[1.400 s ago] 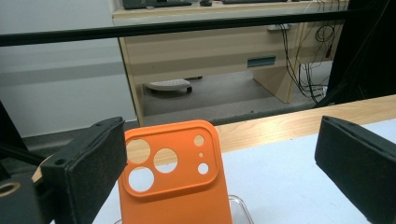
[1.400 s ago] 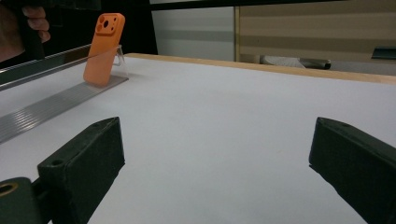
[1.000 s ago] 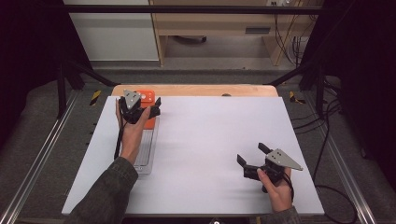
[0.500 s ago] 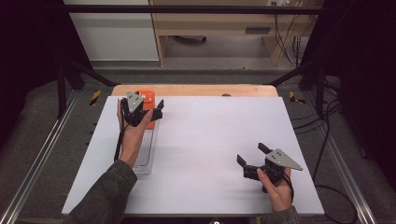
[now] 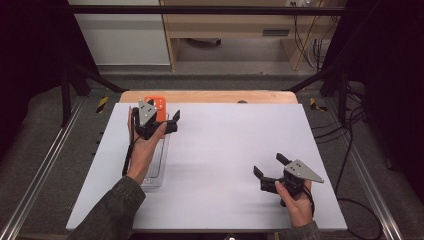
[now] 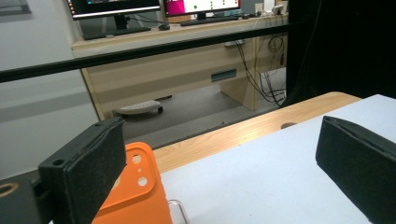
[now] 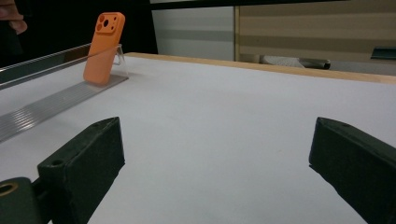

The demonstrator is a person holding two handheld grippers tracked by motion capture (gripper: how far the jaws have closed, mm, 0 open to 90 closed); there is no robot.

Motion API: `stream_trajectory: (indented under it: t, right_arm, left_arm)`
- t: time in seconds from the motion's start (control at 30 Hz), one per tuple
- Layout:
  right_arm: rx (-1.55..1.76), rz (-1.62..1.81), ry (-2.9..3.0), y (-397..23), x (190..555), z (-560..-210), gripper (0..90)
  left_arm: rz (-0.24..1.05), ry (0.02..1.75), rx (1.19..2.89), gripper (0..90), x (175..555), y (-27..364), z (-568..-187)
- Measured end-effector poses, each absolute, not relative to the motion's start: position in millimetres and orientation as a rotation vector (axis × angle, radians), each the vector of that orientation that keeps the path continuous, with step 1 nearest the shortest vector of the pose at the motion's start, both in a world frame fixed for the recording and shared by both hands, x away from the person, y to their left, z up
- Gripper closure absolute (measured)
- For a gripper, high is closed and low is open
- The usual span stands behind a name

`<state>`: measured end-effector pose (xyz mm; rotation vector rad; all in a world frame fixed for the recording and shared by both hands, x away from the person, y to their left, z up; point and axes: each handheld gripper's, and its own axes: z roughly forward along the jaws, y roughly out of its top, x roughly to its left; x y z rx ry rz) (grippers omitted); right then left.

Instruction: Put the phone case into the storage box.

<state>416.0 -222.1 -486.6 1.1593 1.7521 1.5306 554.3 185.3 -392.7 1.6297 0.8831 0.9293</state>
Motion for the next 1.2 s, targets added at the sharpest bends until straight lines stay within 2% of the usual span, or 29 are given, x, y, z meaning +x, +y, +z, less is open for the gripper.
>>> stream_trajectory:
  t: [1.2]
  right_arm:
    - [1.171, 1.538, 1.738, -221, 417, -488, 3.4]
  left_arm:
    - [0.842, 0.689, 1.698, 1.6, 485, 168, -376]
